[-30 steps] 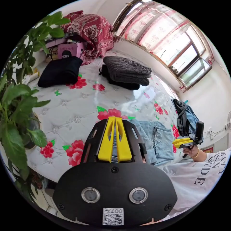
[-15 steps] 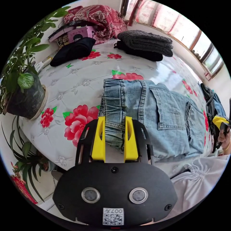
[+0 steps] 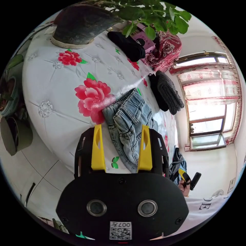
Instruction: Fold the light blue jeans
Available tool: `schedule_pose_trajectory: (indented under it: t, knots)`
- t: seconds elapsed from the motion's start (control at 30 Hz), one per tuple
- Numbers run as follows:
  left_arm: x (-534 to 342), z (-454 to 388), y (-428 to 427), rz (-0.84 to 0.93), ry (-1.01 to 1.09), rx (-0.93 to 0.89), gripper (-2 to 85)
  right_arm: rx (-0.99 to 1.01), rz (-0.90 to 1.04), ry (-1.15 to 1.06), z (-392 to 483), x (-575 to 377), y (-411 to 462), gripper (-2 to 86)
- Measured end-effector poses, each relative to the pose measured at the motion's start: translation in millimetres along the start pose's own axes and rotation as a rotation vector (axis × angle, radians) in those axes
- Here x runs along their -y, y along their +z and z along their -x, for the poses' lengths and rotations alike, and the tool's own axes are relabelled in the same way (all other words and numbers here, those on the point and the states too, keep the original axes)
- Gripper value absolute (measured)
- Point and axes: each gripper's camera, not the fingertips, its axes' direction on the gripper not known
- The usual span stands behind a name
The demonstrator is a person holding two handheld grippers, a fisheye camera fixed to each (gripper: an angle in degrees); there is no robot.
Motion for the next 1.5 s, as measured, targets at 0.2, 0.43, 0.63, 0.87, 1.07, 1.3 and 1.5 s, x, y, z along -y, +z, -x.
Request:
schedule_pose_trajectory:
  t: [0.2, 0.43, 0.63, 0.87, 1.07, 1.3, 1.5]
  knots:
    - [30, -27, 15, 0.019, 0.032, -0.069, 9.0, -0.066, -0.059, 0.020, -2, -18, -32, 5.5]
    - [-30, -247, -8, 0.071, 0.904, -0.247, 6.7, -0.128, -0.189, 0.144, -23, -59, -80, 6.6]
    - [-165, -351, 73, 0.545, 1.390, -0.419, 10.0, -0.090, -0.316, 0.385, -75, -118, -111, 8.3]
    - [-138, -288, 141, 0.664, 1.025, -0.203, 11.7, 0.067, -0.319, 0.594, -128, -167, -102, 10.8]
    - [-70, -217, 158, 0.677, 0.750, -0.133, 14.9, 0.203, -0.223, 0.663, -168, -170, -70, 13.2]
    - [-73, -214, 229, 0.862, 0.717, -0.168, 14.1, 0.240, -0.139, 0.647, -188, -137, -48, 11.0]
    - [-29, -232, 217, 0.793, 0.638, -0.396, 6.1, 0.319, -0.143, 0.599, -182, -95, -61, 7.3]
